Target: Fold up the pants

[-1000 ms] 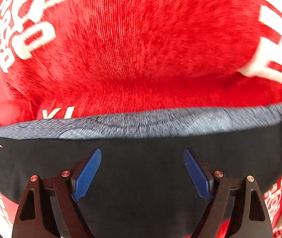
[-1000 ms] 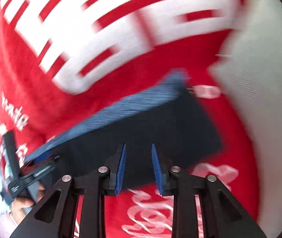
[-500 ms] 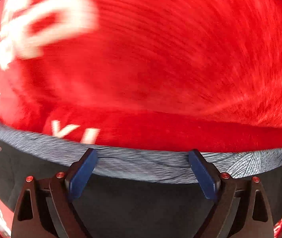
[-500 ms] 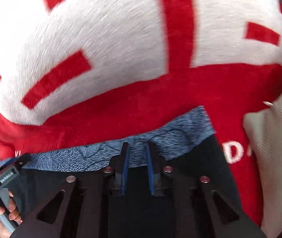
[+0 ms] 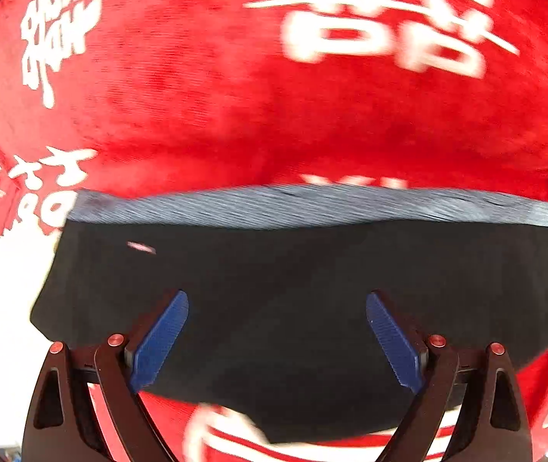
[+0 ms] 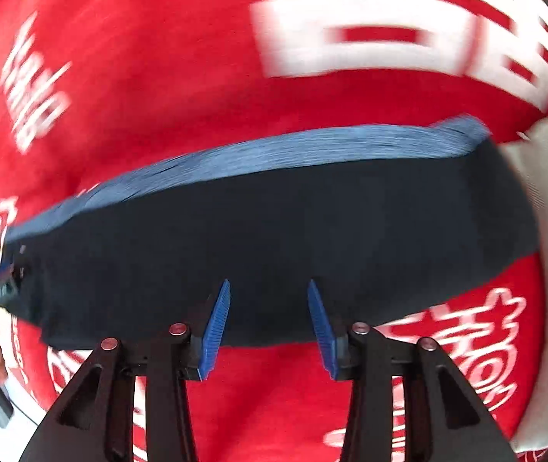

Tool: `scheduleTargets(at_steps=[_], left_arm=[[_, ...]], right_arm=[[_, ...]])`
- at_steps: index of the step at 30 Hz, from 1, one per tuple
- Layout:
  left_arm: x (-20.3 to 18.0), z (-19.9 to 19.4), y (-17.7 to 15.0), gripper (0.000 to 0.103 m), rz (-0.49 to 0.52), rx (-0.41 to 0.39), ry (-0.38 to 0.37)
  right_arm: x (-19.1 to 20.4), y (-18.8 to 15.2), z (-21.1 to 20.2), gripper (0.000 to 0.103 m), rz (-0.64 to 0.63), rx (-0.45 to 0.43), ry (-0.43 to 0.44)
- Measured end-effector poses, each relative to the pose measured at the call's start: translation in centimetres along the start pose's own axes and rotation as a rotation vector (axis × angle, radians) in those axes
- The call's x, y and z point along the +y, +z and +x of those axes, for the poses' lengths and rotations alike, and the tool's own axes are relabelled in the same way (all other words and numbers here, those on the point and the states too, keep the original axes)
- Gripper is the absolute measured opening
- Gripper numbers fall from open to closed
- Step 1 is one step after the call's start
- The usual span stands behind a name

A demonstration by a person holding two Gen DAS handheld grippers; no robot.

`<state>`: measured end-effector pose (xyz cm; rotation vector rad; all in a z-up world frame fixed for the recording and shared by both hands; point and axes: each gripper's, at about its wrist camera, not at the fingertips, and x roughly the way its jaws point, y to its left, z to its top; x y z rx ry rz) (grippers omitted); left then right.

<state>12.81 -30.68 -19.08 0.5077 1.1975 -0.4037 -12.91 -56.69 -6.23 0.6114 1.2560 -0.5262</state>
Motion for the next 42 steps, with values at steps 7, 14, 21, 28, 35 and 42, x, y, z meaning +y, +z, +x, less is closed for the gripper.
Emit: scheduleTargets(at_steps=[7,14,21,28,35,42], left_arm=[[10.5,7.2,1.8,0.095,0.005,-0.024,0.143],[19.8,7.7,3.3,0.097,-0.064,-0.020,0.170],[19.4,5.0,-5.0,0.100,0.059,0.067,0.083],[22.5,6.5,-6.7,0.103,-0.028,0.001,-0.072],[21.6,6.1,-7.1,0.103,-0.029,-0.005,-0.065],[21.0,4.9,-6.6,0.103,-0.020,0.016,-0.068]], right_arm=[[7.9,-3.5,4.1,0.052,-0.027,0.032,-0.016],[9.5,-4.2,4.6,0.054,-0.070,0.025,-0.121],[15.8,-3.4,3.5,0.055,-0.039,0.022,0.082],[17.8,-8.2,4.8,0.055,0.117,0.168,0.431],[18.8,-9.5,7.9,0.054,0.241,0.206,0.527],[17.9,-8.5,11.1,0.007,0.482,0.240,0.600]])
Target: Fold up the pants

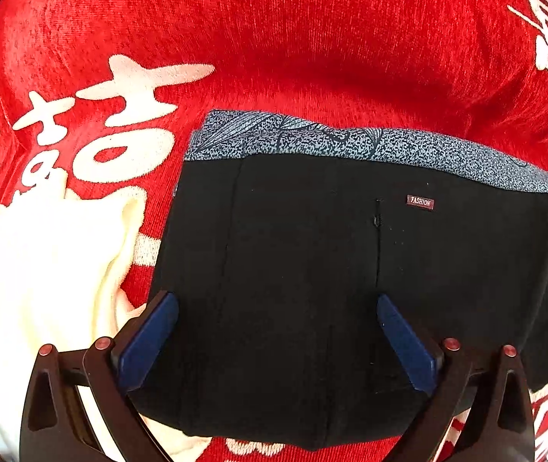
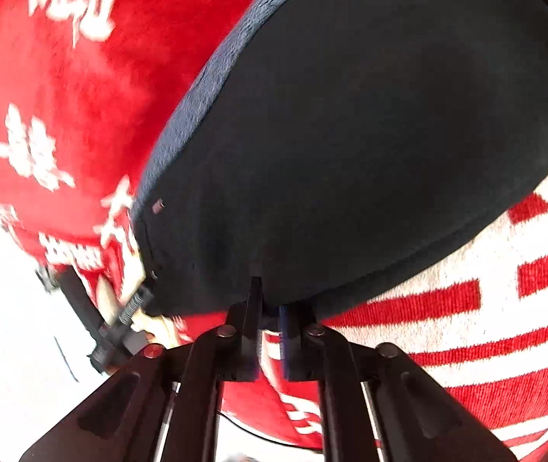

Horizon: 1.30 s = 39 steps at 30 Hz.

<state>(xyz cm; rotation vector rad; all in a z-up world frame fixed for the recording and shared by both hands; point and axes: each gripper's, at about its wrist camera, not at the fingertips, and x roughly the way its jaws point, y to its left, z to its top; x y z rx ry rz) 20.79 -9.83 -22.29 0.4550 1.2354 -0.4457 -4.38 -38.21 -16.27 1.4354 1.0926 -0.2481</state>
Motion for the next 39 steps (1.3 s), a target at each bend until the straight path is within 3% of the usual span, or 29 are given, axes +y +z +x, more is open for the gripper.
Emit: scheduleTargets(at_steps=[1,3,7,9,12,14,16,18,22,24,25,28,34,39], left_arm=[[0.0,-0.1,0.1,0.103,0.012,0.005,0.006],[0.1,-0.2,0.0,0.103,0.038,0.000,0.019],[0.7,0.3,-0.2,0.103,0.013,-0.001,-0.004],[0.5,0.0,-0.1,0.103,0.028,0.001,0.016],[0.4,-0.7,0.2,0.103,0.012,0.036,0.030],[0.2,-1.9,1.0,0.103,-0.018,0.023,-0.012],[-0.4,-2.7,2.0,0.103,-0.013,-0.011,-0.023],[-1.3,-2.7,3.6,0.103,0.001,-0.044,-0.008],[-1.8,1.0,5.8,0.103,-0.037,-0.002,0.087],[-1.0,2.1,6.0,0.103,-0.098,-0.008,0.050],[-0.6,2.3,6.1,0.103,-0.119,-0.012,0.051],[-0.9,2.1,6.3,0.103,-0.112,-0.001,0.066],[-2.5,-0.3,6.1,0.103,-0.075,0.039,0.102],[-6.5,-3.6,3.4,0.103,0.011,0.015,0.062]], right_arm=[[0.8,0.0,-0.8,0.007,-0.021,-0.018,0.013],[3.0,-0.9,-2.1,0.007,-0.146,-0.047,-0.041],[0.7,-2.4,-0.5,0.006,-0.161,0.002,-0.189],[-0.7,-2.6,-0.3,0.006,-0.113,0.011,-0.173],[0.3,-2.6,-1.5,0.010,-0.145,0.028,-0.175],[1.5,-2.5,-3.2,0.017,-0.220,0.022,-0.225],[2.6,-2.0,-4.9,0.037,-0.287,-0.026,-0.290],[3.9,-0.6,-6.7,0.048,-0.363,-0.119,-0.389],[3.6,2.8,-7.4,0.049,-0.422,-0.224,-0.538],[1.7,4.5,-6.6,0.049,-0.382,-0.200,-0.575],[1.1,4.9,-6.4,0.049,-0.361,-0.180,-0.577],[0.0,5.1,-7.0,0.053,-0.343,-0.226,-0.487],[0.8,5.4,-6.2,0.075,-0.363,-0.202,-0.471],[1.3,5.1,-5.6,0.077,-0.385,-0.191,-0.483]])
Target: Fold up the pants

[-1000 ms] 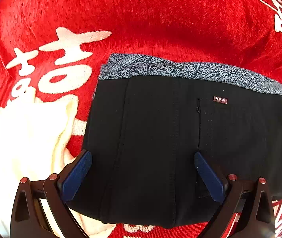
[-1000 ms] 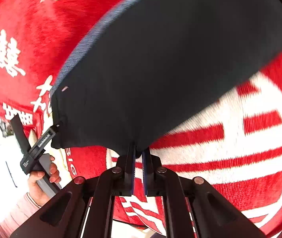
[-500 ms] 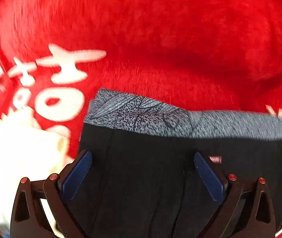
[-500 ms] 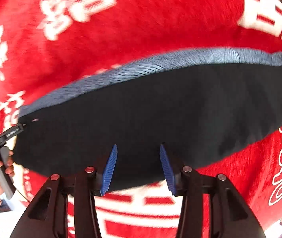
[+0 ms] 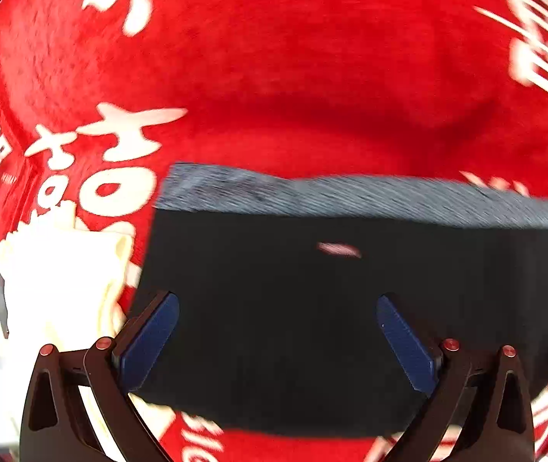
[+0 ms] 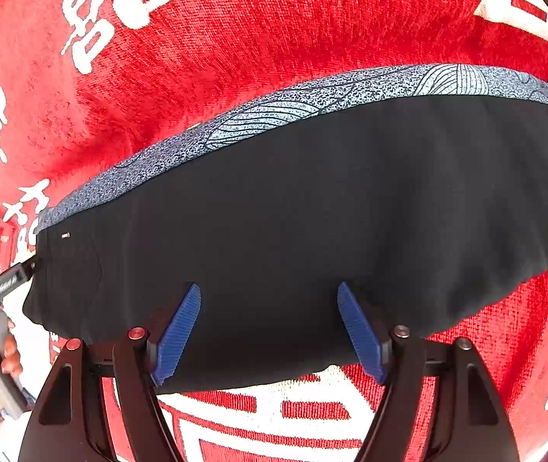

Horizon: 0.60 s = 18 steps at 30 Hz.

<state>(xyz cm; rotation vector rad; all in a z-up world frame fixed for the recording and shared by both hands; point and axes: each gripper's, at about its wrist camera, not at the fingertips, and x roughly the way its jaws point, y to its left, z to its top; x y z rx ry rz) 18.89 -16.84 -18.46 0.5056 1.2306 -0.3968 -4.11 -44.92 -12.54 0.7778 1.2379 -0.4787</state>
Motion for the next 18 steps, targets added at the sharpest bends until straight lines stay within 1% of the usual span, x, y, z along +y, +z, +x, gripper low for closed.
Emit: scheduleTargets(at_steps=[2,5,9,11,12,14,16,17,18], left_arm=[[-2.1,-1.2,-0.9,0.103,0.029,0.000,-0.027],[-5.4,-2.5,-1.8,0.103,0.075,-0.002,-0.061],[-10.5,-3.8,-2.2,0.103,0.122,0.005,-0.123],[-13.1,-4.5,-2.4,0.103,0.140,-0.001,-0.152],[-14.6,-4.7,-2.4,0.103,0.150,-0.004,-0.162],[-17.2,-5.0,-2.3,0.103,0.169,-0.007,-0.181],[-19.4,-5.0,-2.0,0.103,0.175,-0.006,-0.197],[-20.5,-5.1,-1.9,0.103,0.173,-0.008,-0.203],[-21.7,-5.0,-1.7,0.103,0.170,-0.009,-0.207]], right_arm=[[-0.1,0.0,-0.2,0.077,0.006,0.009,0.018],[-1.4,-0.5,-1.4,0.077,0.055,0.023,0.069],[-4.4,-1.4,-3.6,0.077,0.130,0.020,0.120],[-6.1,-2.0,-4.8,0.077,0.154,0.016,0.083],[-7.6,-2.3,-5.7,0.077,0.178,0.004,0.077],[-9.9,-2.6,-7.1,0.067,0.221,-0.032,0.070],[-13.2,-2.4,-9.0,0.041,0.260,-0.087,0.002],[-14.3,-2.1,-9.5,0.036,0.277,-0.101,-0.021],[-16.3,-1.6,-10.2,0.030,0.311,-0.122,-0.056]])
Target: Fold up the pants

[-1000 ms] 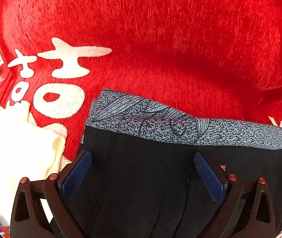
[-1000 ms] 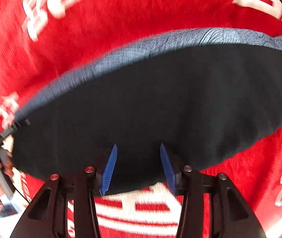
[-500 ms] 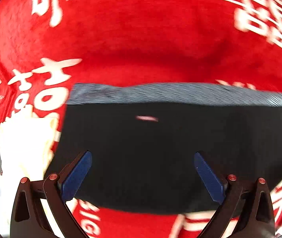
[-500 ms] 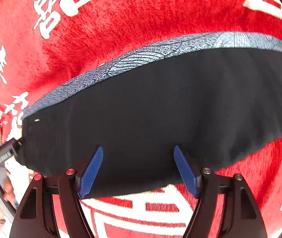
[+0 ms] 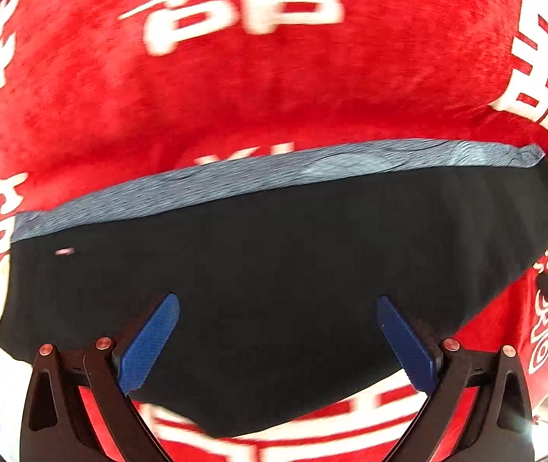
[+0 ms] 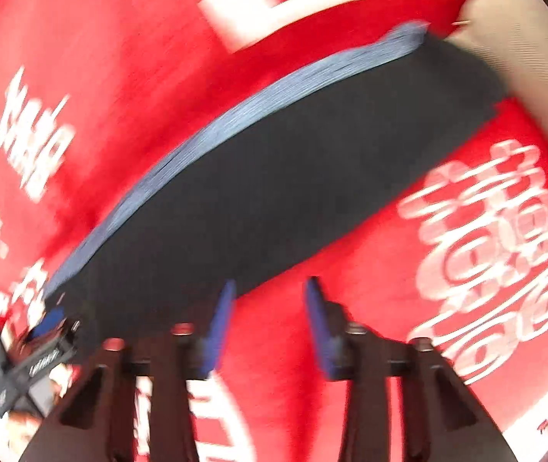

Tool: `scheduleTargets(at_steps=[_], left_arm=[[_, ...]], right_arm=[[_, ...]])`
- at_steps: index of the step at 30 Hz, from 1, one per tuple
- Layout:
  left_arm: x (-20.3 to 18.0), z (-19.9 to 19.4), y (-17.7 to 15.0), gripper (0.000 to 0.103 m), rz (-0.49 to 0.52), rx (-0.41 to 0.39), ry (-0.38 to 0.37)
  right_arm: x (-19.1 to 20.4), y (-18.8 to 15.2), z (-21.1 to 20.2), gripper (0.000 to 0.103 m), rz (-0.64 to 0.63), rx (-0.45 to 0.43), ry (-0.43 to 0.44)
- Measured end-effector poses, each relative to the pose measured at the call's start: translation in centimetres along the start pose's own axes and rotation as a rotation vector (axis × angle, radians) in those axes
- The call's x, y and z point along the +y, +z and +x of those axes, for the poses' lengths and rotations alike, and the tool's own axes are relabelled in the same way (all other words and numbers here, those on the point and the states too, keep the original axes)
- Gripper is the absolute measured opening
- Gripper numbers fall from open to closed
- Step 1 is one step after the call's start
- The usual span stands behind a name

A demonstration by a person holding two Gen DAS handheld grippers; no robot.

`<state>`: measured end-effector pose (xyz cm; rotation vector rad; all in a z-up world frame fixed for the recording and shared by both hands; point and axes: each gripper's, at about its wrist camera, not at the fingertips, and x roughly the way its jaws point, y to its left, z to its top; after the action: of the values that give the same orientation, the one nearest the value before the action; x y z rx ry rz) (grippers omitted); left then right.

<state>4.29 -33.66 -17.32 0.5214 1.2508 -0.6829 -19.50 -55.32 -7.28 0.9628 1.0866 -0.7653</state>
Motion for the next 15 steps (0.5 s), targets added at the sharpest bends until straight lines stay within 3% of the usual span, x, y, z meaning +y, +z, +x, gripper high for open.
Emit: scheduleTargets(at_steps=[6,9,11,12,15], left_arm=[[-3.4,2.4,1.2,0.103,-0.032,0.008,0.042],[-4.4,4.3,0.9,0.103,-0.044,0.050,0.067],[-4.7,5.0,0.4,0.103,-0.056,0.068,0.087],[-4.7,5.0,0.3,0.103,-0.068,0.058,0.088],[-4.6,5.0,0.1,0.103,-0.084,0.057,0.088]], right_arm=[[-8.4,8.0,-1.5,0.027,0.099,-0.166,-0.203],[-11.6,11.3,-0.4,0.027,0.110,-0.169,-0.221],[-13.7,12.3,1.2,0.014,0.150,-0.106,-0.229],[-14.0,12.6,1.1,0.013,0.170,-0.106,-0.222],[-13.1,13.3,-0.7,0.014,0.157,-0.176,-0.163]])
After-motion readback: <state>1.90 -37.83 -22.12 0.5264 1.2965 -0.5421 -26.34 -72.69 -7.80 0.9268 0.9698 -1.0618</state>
